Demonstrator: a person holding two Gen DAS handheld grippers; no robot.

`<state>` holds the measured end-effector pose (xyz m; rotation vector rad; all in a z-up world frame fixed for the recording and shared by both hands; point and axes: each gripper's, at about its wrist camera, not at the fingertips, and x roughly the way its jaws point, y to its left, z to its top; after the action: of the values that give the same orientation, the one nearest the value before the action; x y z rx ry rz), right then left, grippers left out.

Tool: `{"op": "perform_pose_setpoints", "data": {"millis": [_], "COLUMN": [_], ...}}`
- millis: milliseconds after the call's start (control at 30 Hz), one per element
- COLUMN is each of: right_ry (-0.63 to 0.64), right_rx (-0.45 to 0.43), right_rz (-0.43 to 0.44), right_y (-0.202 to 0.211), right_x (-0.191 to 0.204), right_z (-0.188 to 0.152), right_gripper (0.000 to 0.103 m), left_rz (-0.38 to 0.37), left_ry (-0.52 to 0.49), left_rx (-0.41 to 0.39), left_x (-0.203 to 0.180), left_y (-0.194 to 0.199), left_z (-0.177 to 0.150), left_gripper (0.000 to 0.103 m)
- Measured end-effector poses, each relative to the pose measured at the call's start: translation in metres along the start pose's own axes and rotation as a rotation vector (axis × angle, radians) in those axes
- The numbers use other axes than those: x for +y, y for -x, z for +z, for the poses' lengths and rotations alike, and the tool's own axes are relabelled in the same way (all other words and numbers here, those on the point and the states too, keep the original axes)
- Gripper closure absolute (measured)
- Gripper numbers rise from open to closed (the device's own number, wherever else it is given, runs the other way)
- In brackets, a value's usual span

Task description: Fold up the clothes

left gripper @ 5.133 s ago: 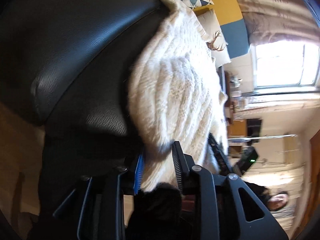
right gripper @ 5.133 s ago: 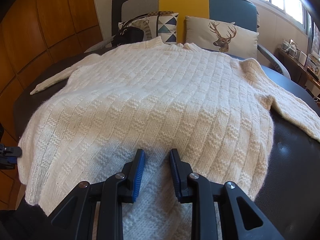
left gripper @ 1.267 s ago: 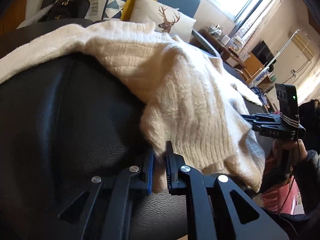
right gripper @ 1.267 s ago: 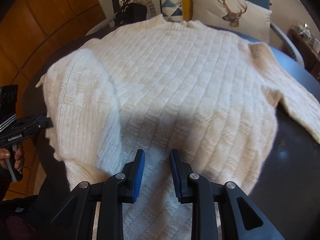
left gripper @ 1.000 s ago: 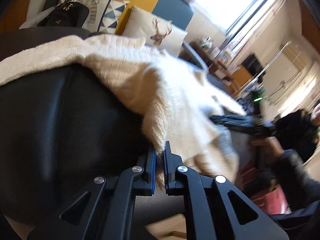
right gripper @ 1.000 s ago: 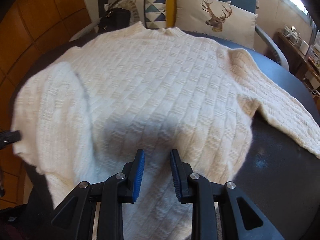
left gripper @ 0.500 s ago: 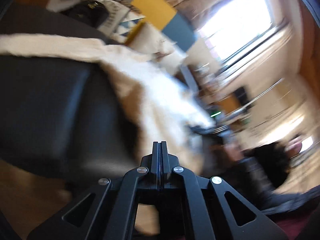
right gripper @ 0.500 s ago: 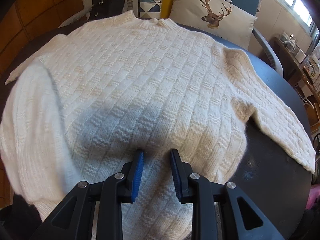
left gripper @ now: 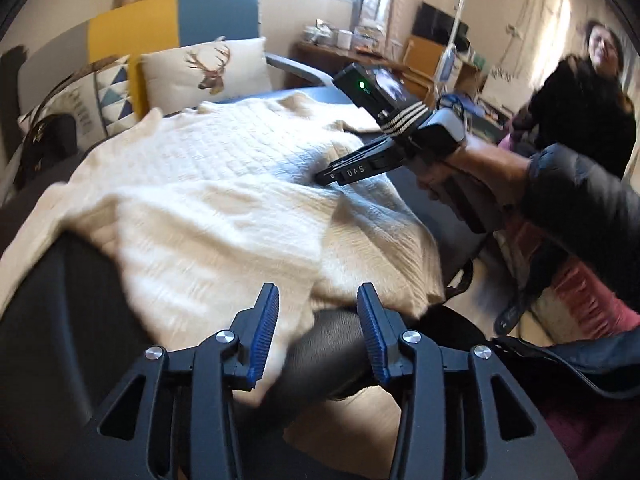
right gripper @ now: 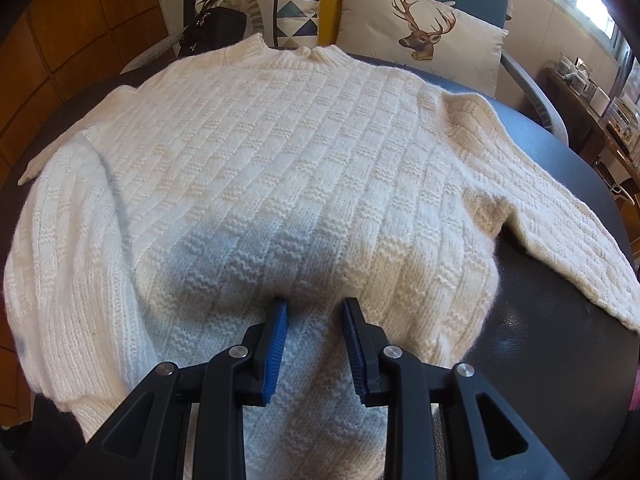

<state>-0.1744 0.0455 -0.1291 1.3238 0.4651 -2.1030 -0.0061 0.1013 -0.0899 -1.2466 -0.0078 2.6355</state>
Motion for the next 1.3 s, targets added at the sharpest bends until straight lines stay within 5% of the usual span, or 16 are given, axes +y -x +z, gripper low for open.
{"op": "perform_pose_setpoints", "data": {"millis": [300, 433, 500, 533, 567, 800, 1167, 1300], "right_ry": [-0.015, -0.015, -0.011, -0.007, -0.002, 0.014, 0.062, 0.102], "right_rx": [-0.020, -0.023, -0.023, -0.022, -0.023, -0.034, -0.006, 0.014], "right_rz": [0.055, 0.068, 0.068, 0.066, 0.063, 0.047, -0.016, -0.047], "right_y": [-0.001, -0.001, 0.000, 0.000, 0.000, 0.000, -0.001, -0.002], "right_x": [-0.007, -0.009, -0.008, -0.008, -0.007, -0.004, 0.006, 0.011], "right_z": [-0.003, -0.004, -0.003, -0.003, -0.004, -0.005, -0.002, 0.002], "right_gripper": [0.074, 0.074, 0.074, 0.074, 0.074, 0.075, 0.075, 0.075], "left_rz": [0.158, 0.191, 0.203, 0.208, 0.213, 0.243, 0.185, 0.185], "left_ry": [-0.095, -0.097, -0.052, -0.027, -0.001, 0.213, 0.643, 0.694], "left_rx": [0.148, 0.141, 0.120, 0.109, 0.098, -0.098, -0.415, -0.435], "left_x": [0.007, 0.007, 0.014, 0.019, 0.023, 0.063, 0.117, 0.121], "left_y": [-0.056, -0.054, -0.048, -0.045, -0.042, 0.014, 0.162, 0.190], "left_z": [-0.004, -0.005, -0.005, -0.005, -0.004, -0.007, -0.074, -0.097], "left_gripper": [0.059, 0.059, 0.068, 0.086, 0.093, 0.098, 0.099, 0.100]}}
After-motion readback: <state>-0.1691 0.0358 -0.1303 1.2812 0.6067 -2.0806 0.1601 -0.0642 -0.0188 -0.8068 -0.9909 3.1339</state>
